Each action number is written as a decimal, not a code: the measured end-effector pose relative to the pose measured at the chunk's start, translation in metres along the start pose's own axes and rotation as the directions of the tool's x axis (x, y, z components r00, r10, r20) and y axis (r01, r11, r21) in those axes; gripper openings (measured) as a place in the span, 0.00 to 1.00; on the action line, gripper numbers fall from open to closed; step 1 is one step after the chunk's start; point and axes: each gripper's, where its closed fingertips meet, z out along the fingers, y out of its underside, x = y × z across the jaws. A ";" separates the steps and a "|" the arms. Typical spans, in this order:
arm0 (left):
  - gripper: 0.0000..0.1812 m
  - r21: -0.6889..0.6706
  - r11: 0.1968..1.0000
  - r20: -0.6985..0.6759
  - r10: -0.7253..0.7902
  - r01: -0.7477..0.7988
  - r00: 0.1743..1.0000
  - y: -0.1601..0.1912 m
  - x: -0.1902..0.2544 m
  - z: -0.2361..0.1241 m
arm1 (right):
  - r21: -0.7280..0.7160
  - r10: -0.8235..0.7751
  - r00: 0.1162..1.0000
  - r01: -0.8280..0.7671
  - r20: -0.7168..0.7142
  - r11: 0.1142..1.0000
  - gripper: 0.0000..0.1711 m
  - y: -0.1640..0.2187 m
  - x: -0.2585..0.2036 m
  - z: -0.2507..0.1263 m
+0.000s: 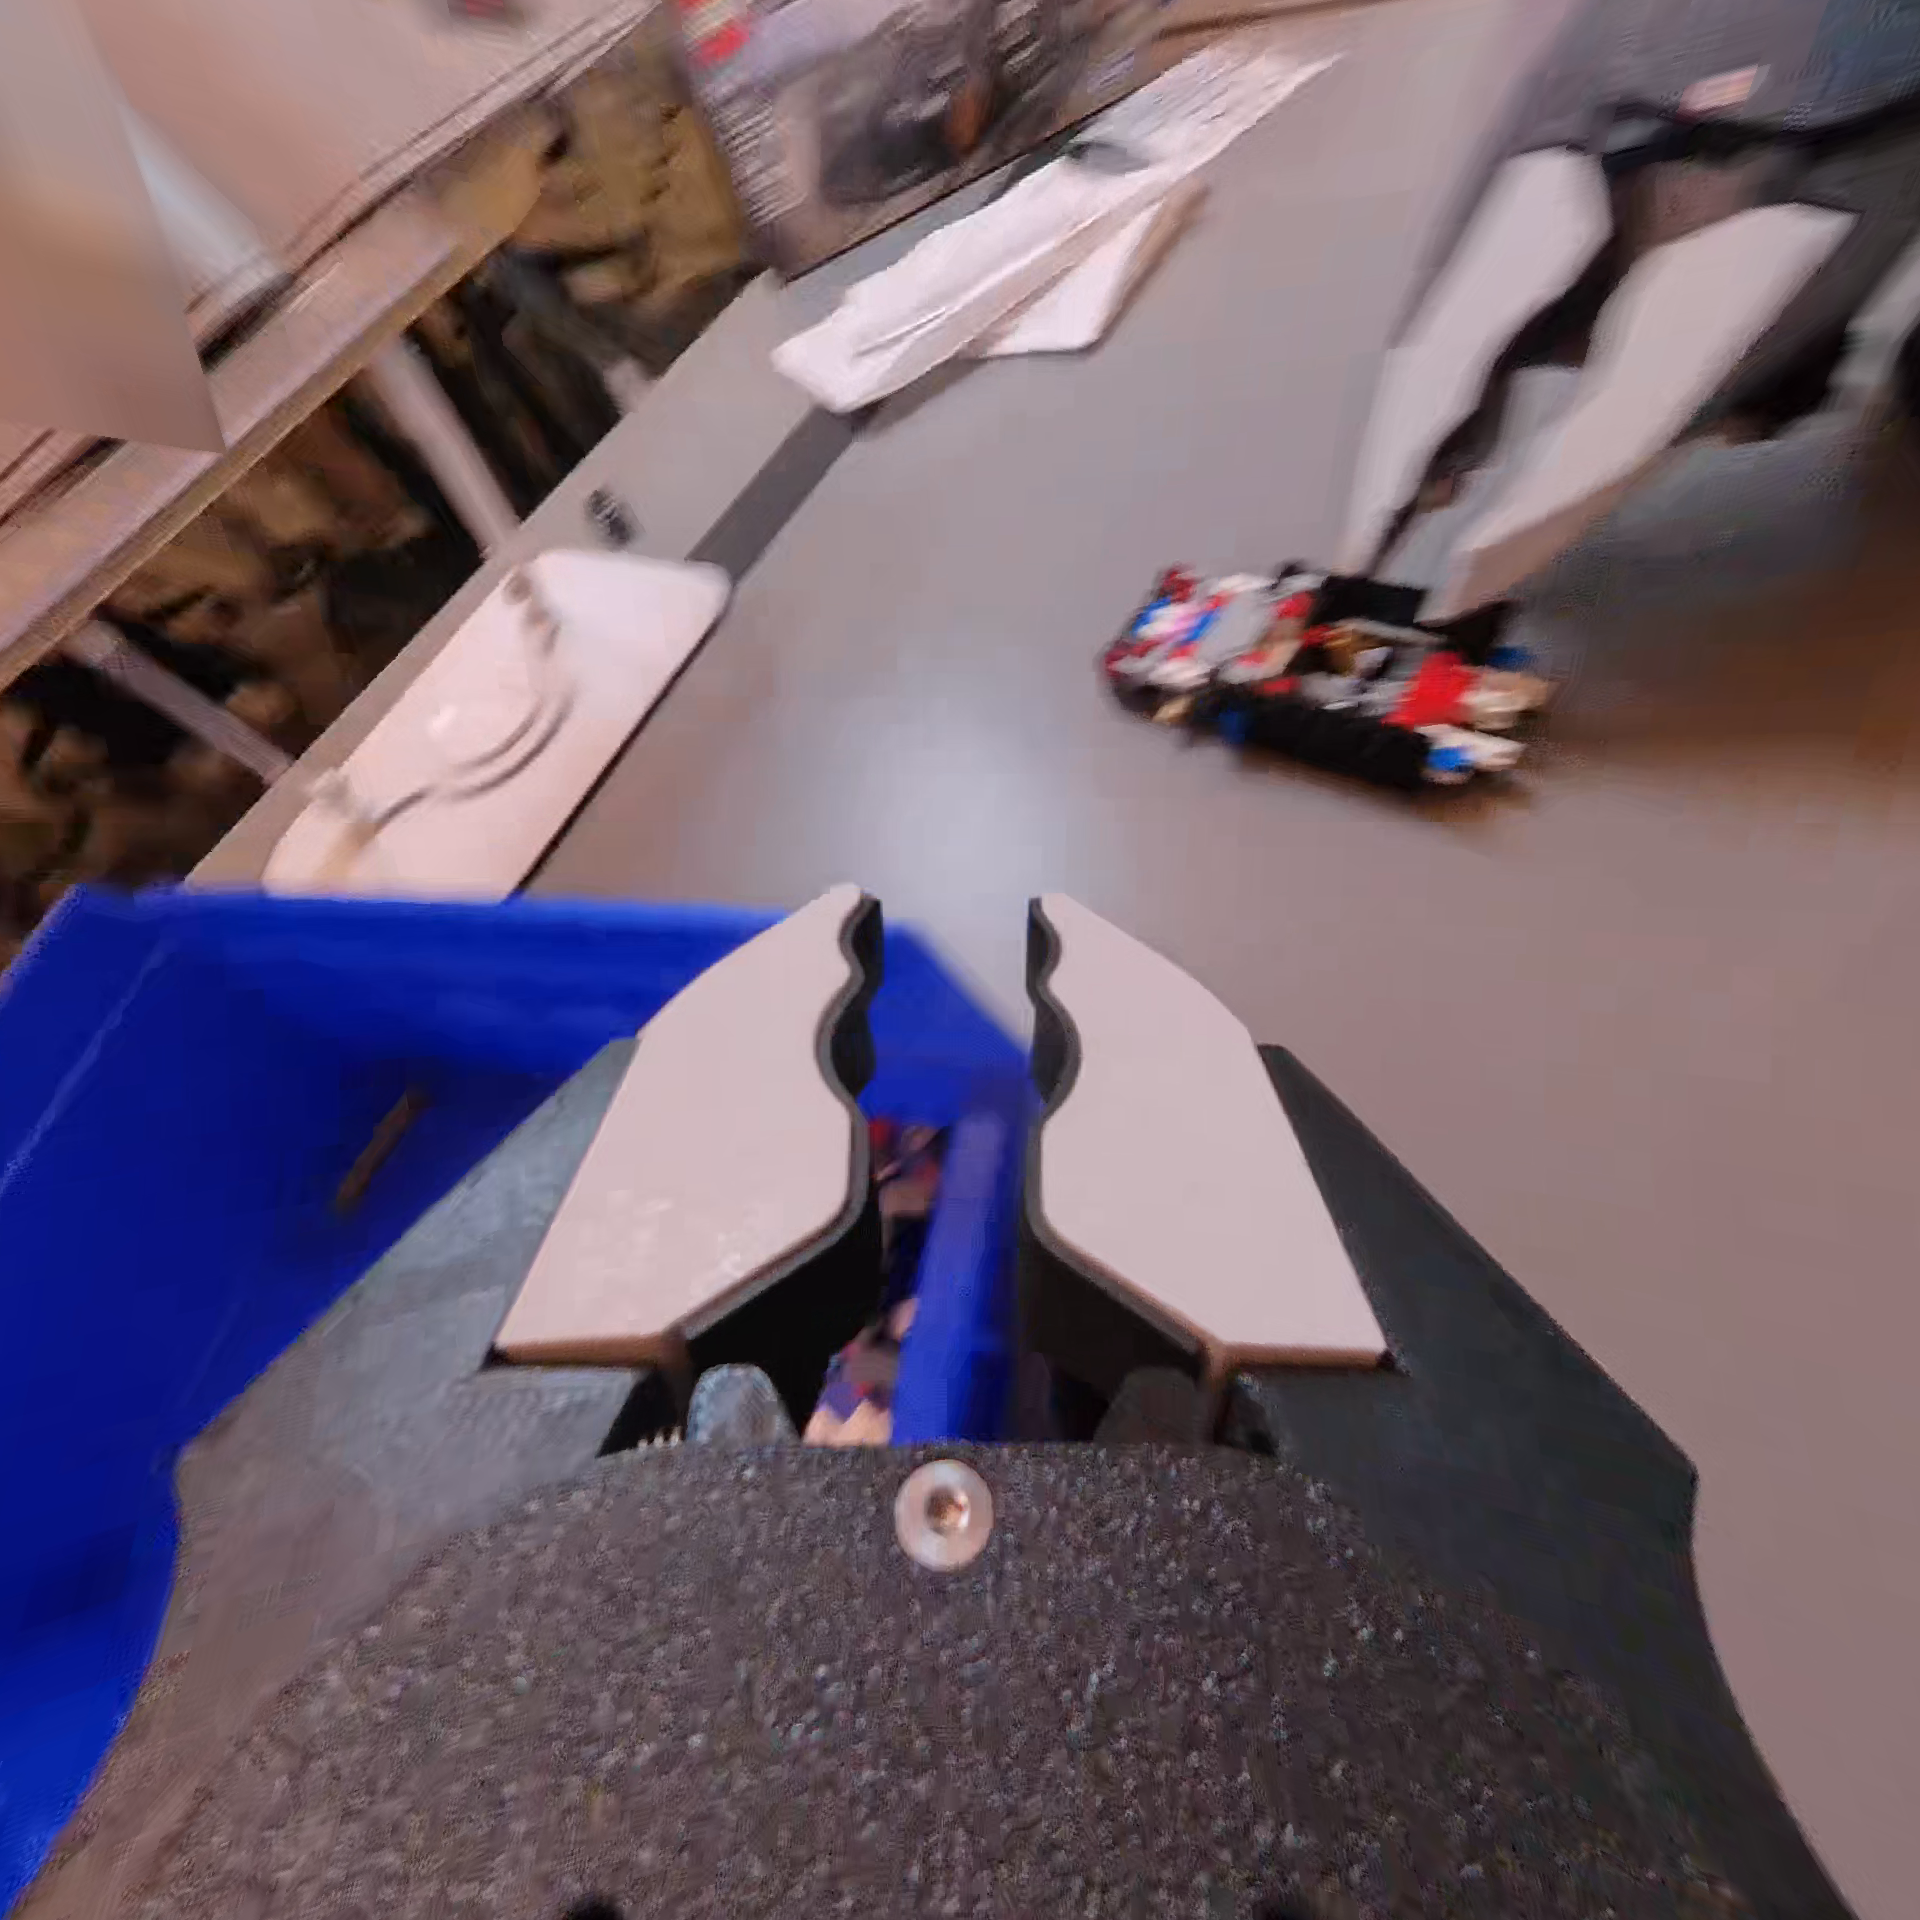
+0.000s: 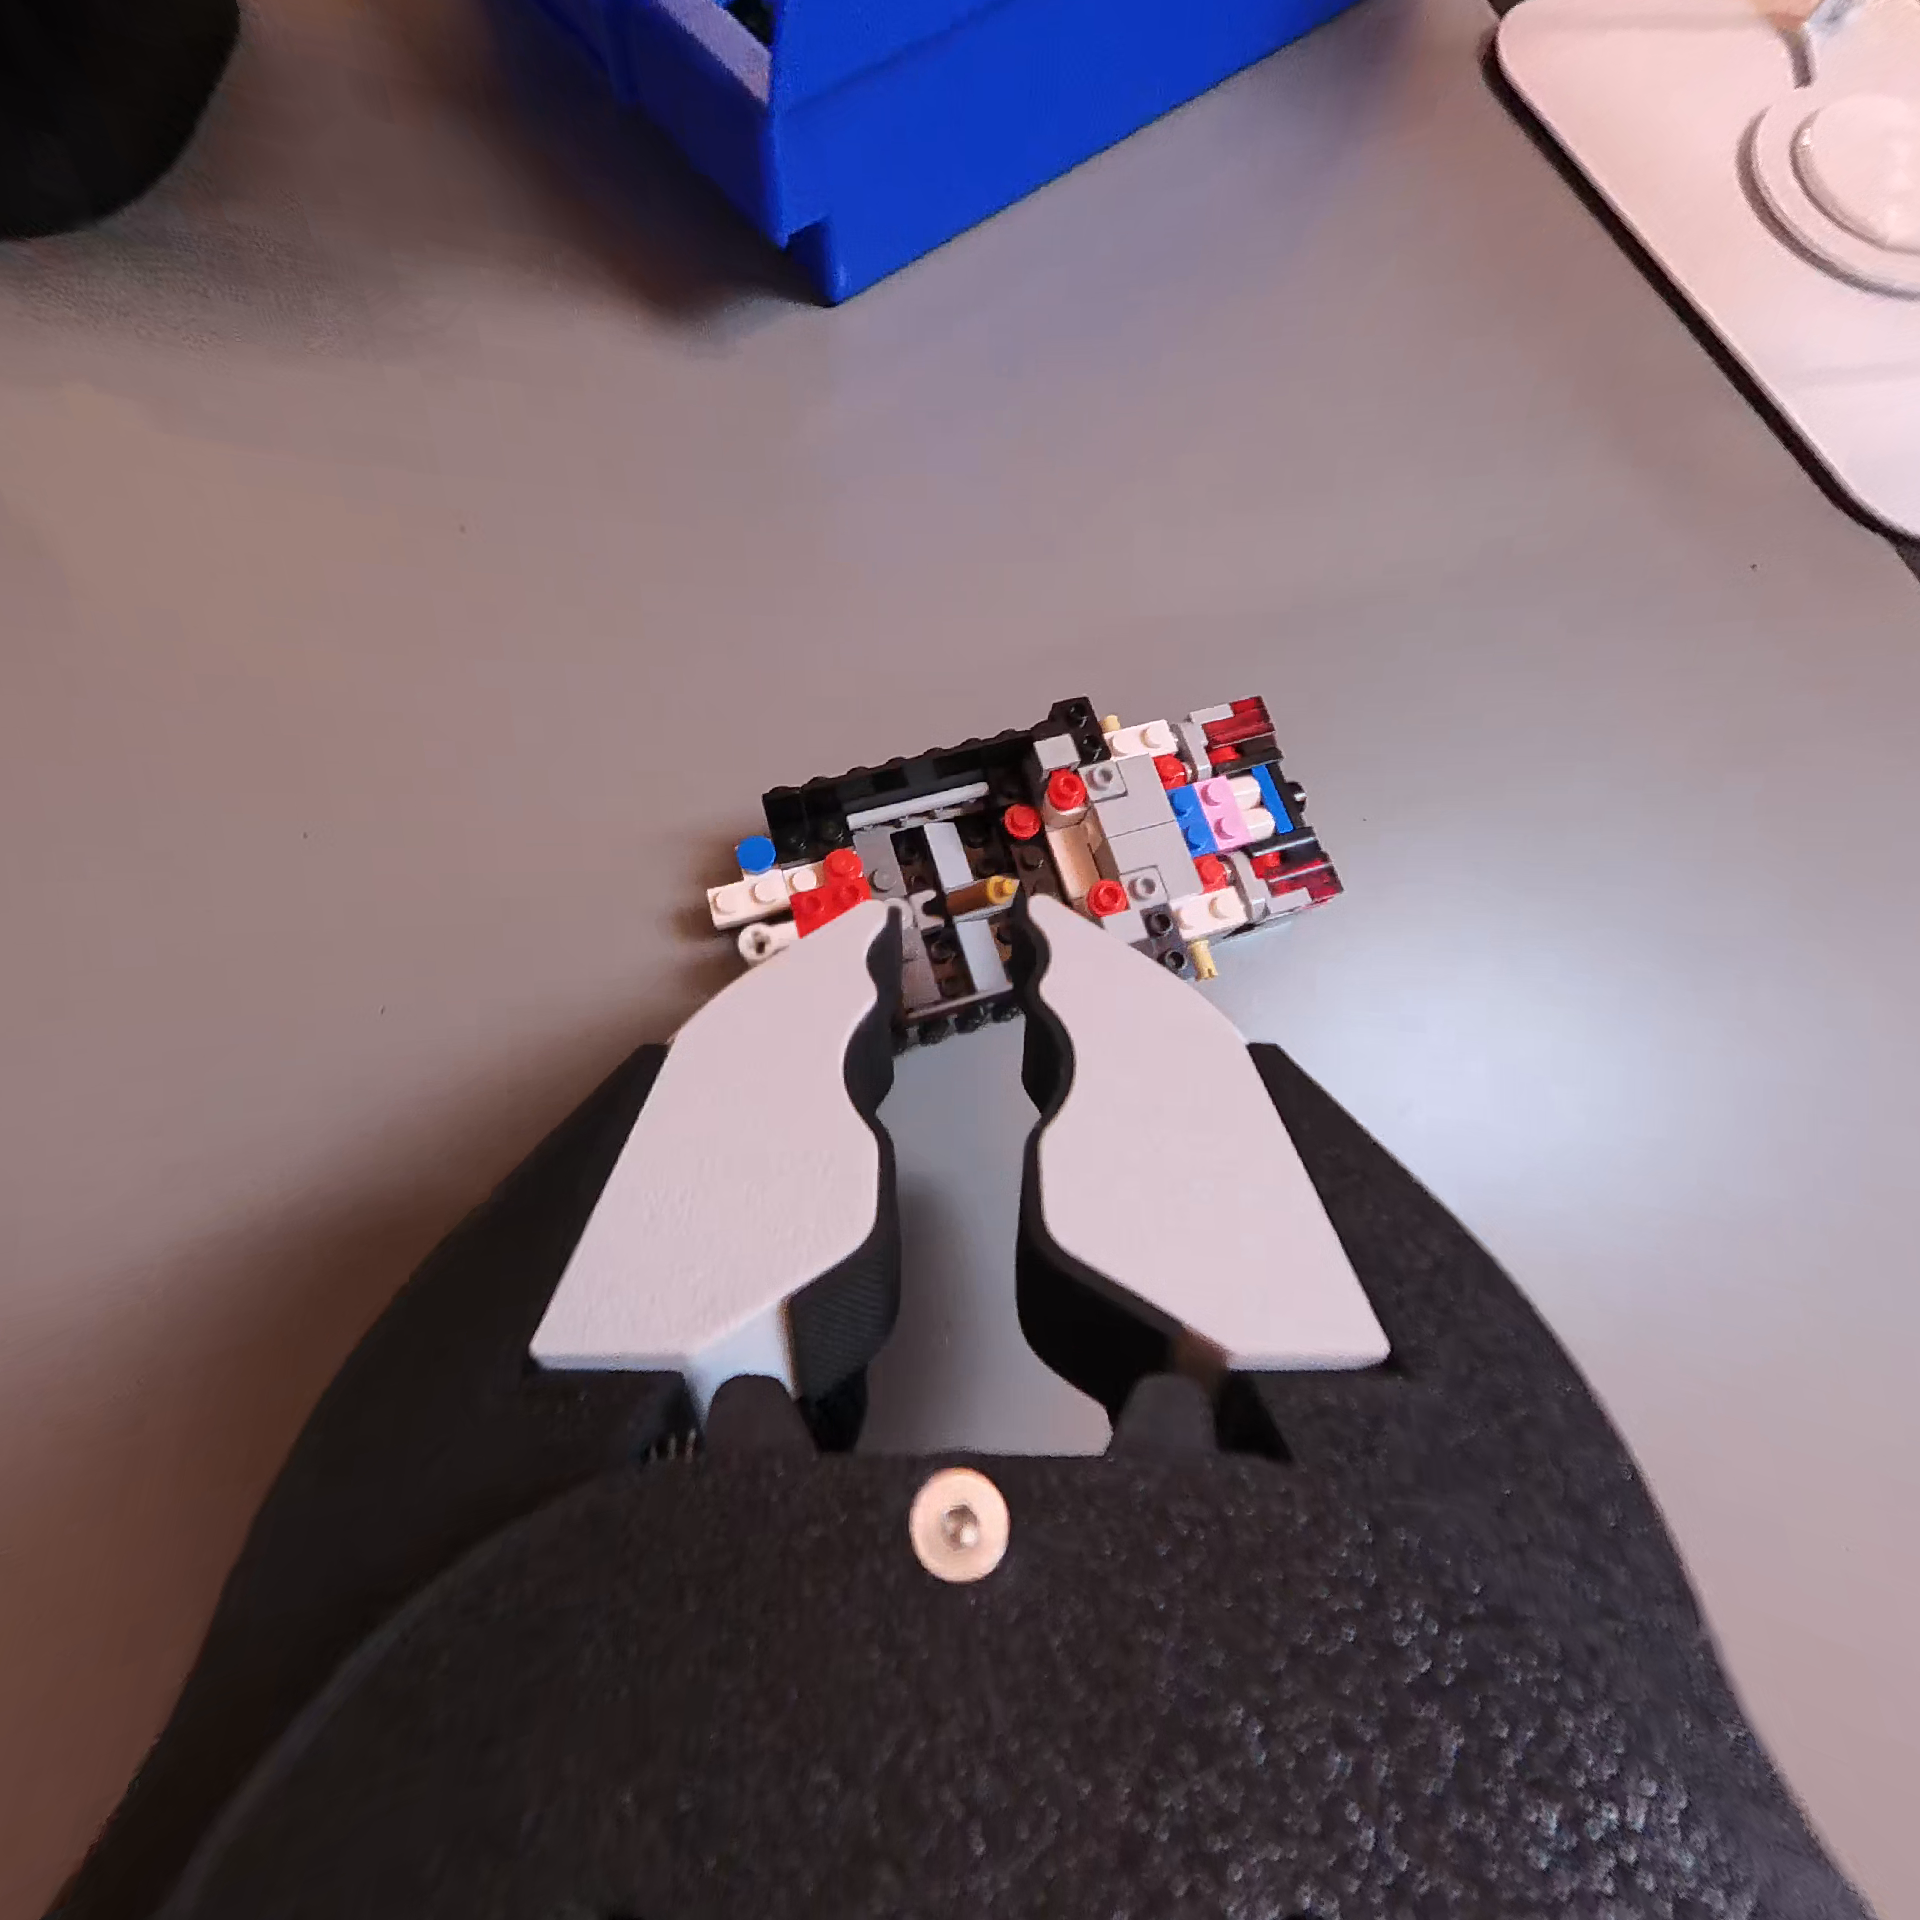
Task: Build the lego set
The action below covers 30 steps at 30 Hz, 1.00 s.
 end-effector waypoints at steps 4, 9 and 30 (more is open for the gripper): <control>0.15 0.003 0.998 -0.234 0.066 -0.067 0.970 -0.002 0.078 0.031 | -0.033 0.049 0.999 -0.050 -0.008 0.998 0.12 0.002 0.000 0.004; 0.21 -0.072 0.986 -0.343 0.117 -0.150 0.932 0.023 0.133 0.066 | -0.068 -0.006 0.996 0.012 0.084 0.998 0.12 0.008 -0.019 0.005; 0.17 -0.054 0.987 -0.351 0.124 -0.152 0.928 0.028 0.141 0.077 | -0.206 -0.356 0.934 0.341 -0.042 0.917 0.17 0.020 -0.023 0.012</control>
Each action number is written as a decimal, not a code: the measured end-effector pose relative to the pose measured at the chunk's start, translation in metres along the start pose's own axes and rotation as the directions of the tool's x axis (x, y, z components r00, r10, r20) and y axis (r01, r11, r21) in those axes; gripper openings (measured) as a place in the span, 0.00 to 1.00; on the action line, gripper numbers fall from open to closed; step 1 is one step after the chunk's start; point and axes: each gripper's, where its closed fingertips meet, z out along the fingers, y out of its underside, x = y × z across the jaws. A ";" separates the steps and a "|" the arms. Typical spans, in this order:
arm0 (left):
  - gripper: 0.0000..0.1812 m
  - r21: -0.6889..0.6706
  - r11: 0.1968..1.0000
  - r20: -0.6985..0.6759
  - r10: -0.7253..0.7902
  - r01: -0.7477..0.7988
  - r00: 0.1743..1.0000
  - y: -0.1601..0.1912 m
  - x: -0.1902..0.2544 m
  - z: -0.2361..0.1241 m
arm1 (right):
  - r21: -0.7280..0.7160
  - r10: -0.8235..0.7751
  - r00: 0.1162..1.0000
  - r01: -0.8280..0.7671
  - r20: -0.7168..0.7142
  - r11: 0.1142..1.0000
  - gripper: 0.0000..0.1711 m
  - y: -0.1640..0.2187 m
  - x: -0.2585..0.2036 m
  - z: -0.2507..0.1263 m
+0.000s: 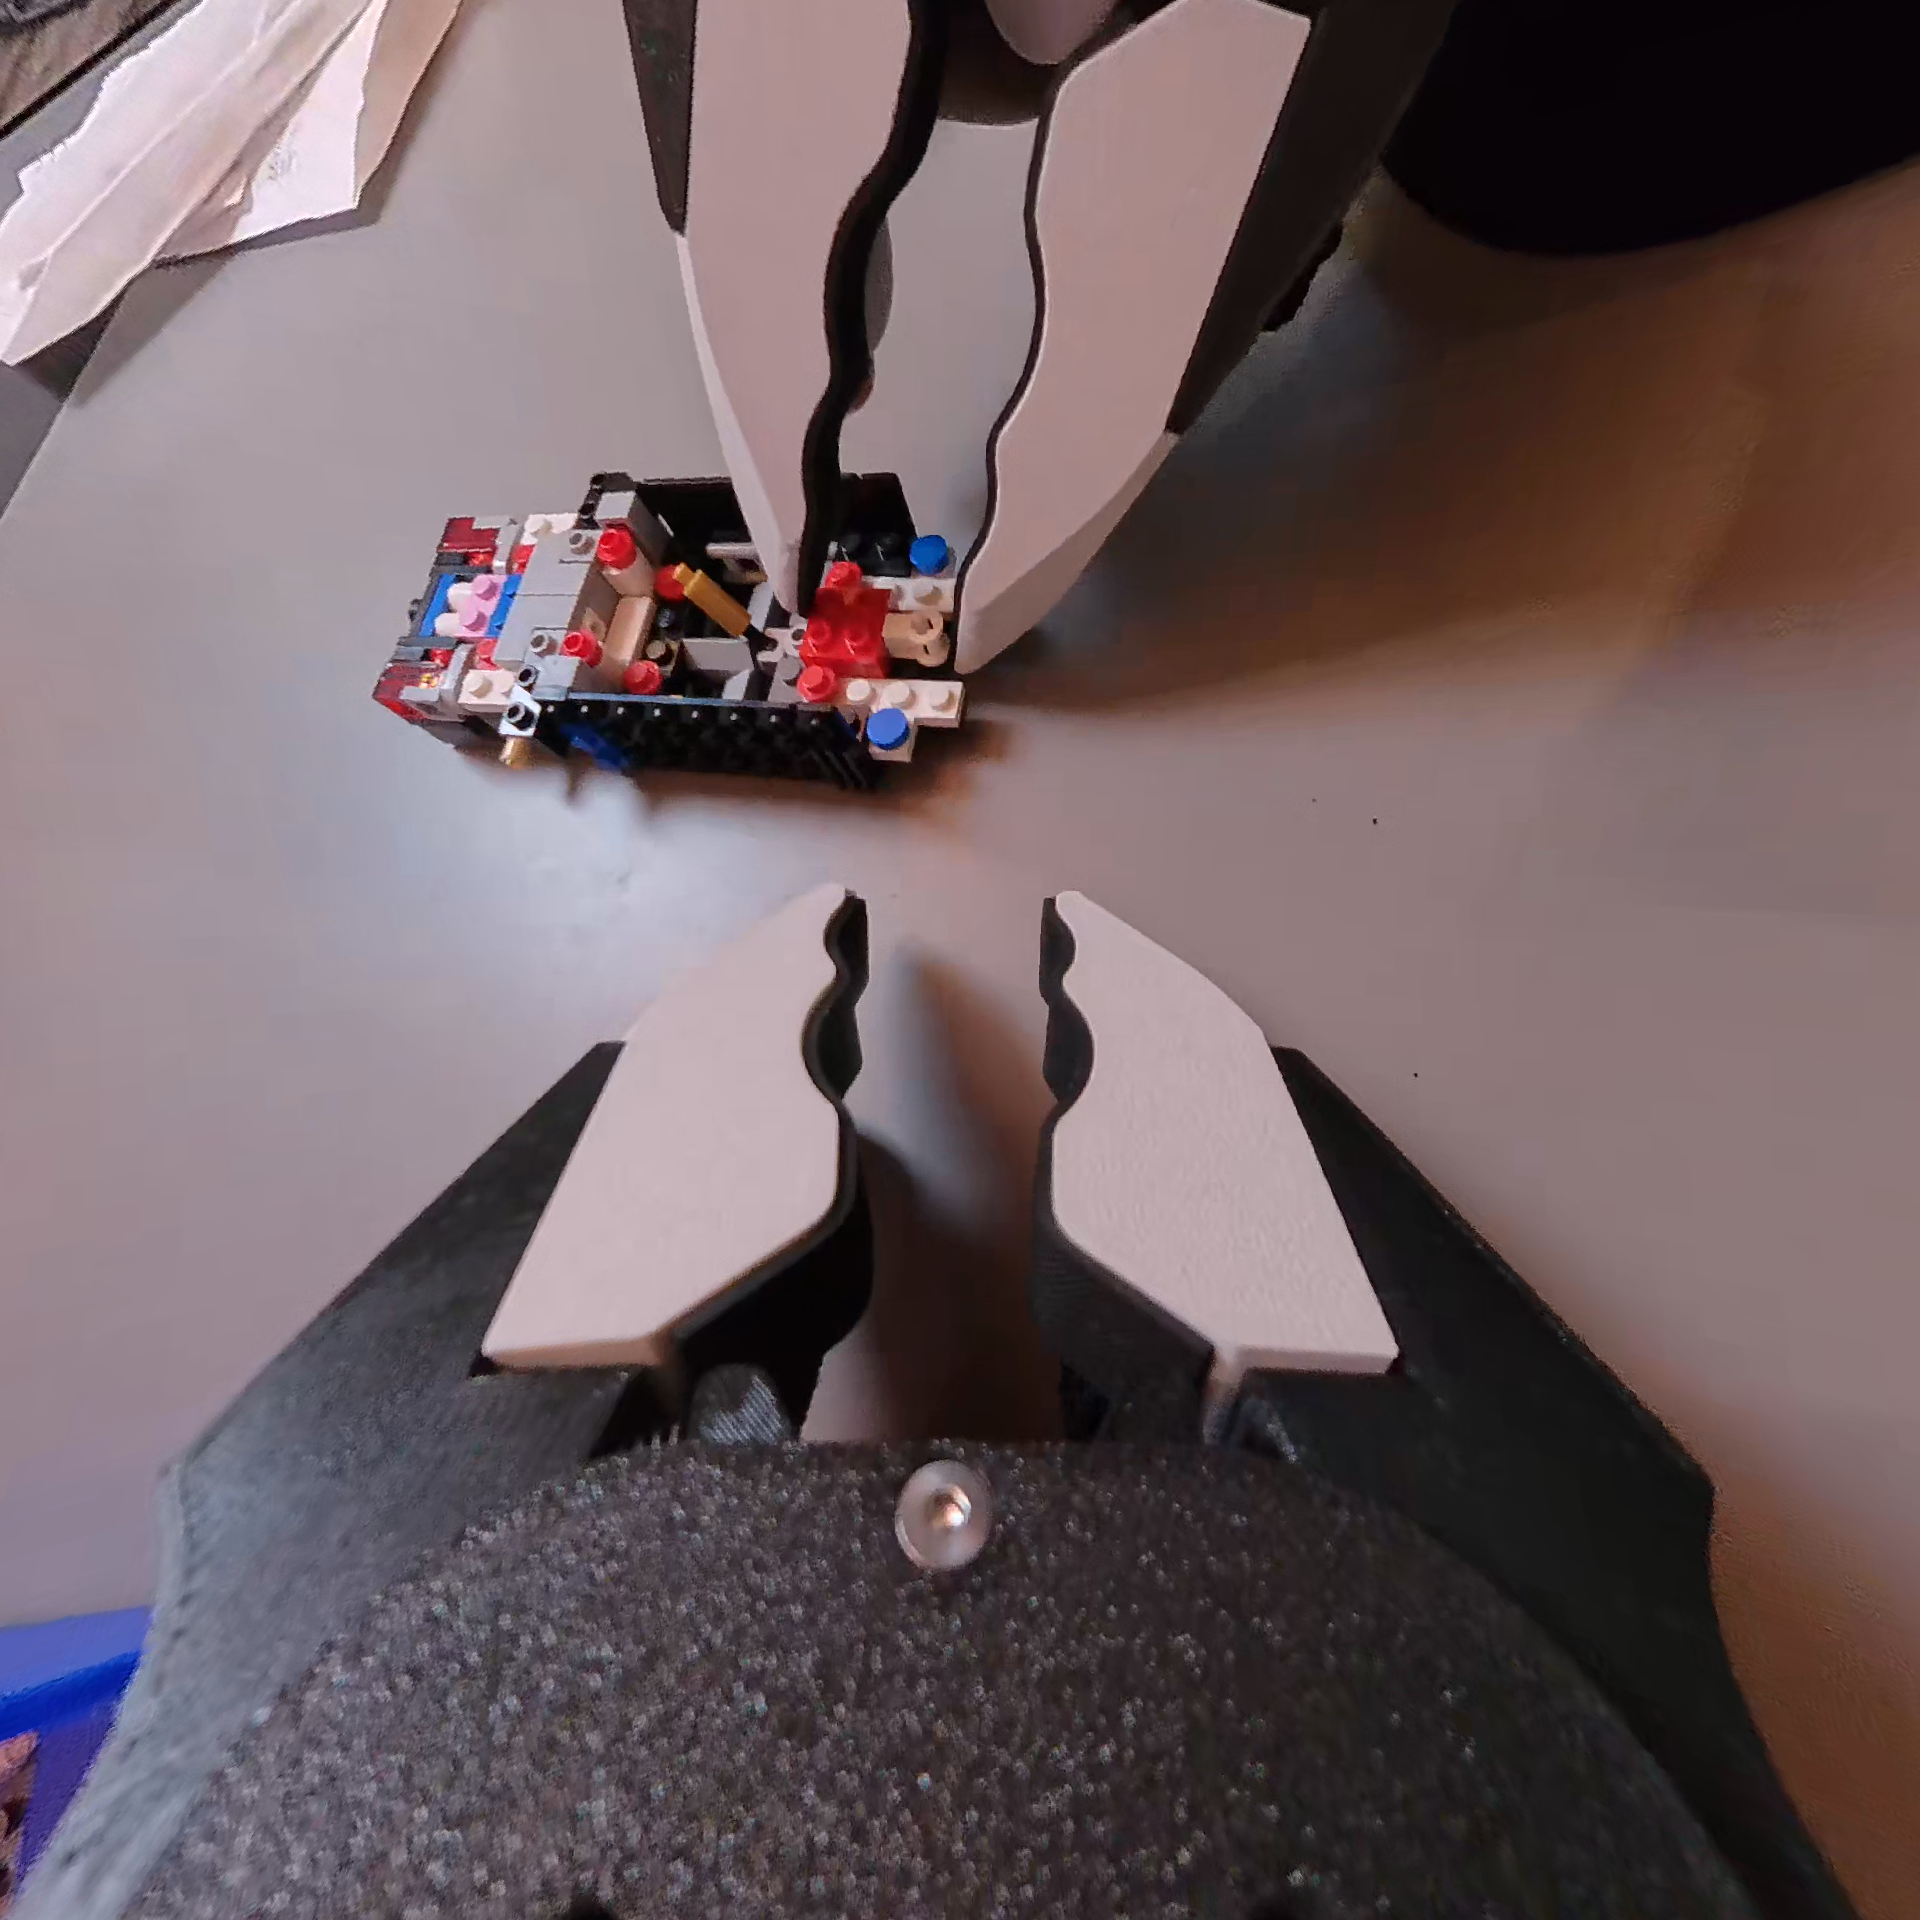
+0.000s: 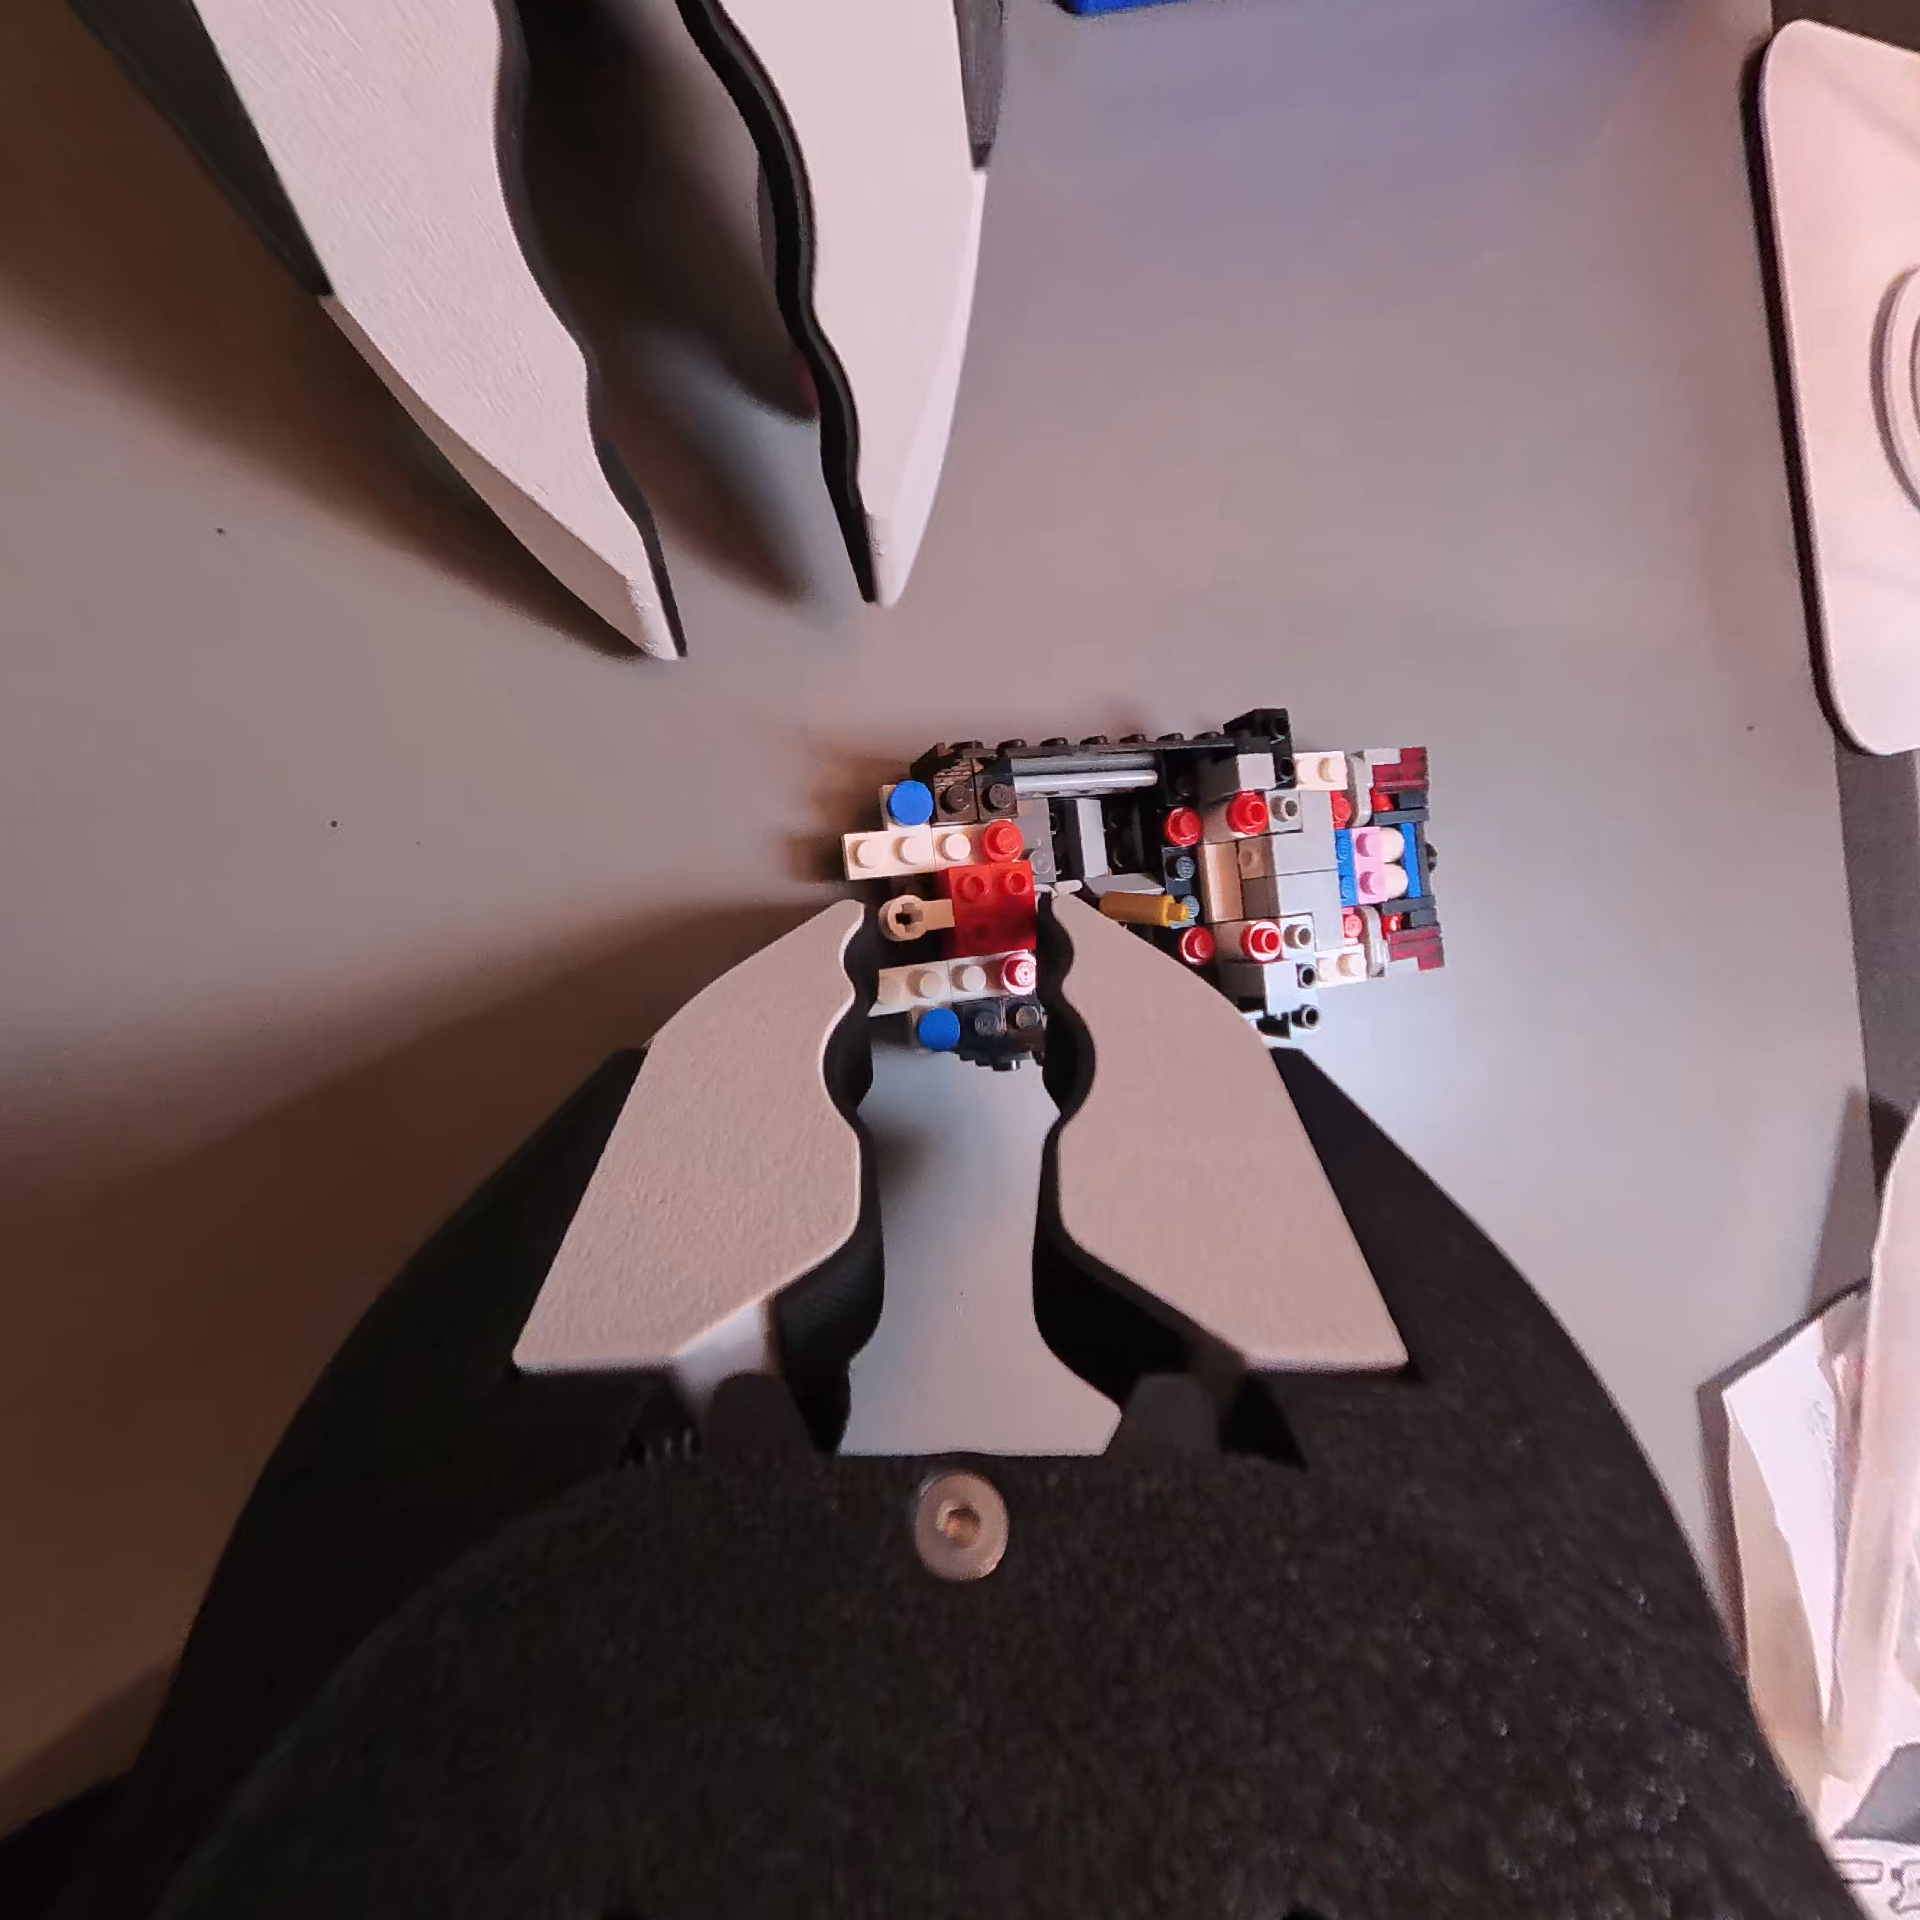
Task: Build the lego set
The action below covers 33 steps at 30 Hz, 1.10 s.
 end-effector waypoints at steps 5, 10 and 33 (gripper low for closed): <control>0.17 0.005 1.000 0.009 0.014 -0.014 1.000 0.000 0.000 -0.001 | 0.003 -0.005 1.000 0.005 -0.004 1.000 0.17 0.002 0.002 -0.001; 0.17 0.008 1.000 0.015 0.022 -0.022 1.000 0.000 -0.001 -0.002 | 0.112 0.030 0.999 -0.032 0.025 0.993 0.16 -0.015 0.001 -0.015; 0.17 0.012 0.997 0.072 0.076 -0.077 0.994 -0.002 -0.007 -0.001 | -0.042 0.176 0.984 -0.176 -0.009 0.983 0.10 0.014 -0.002 -0.015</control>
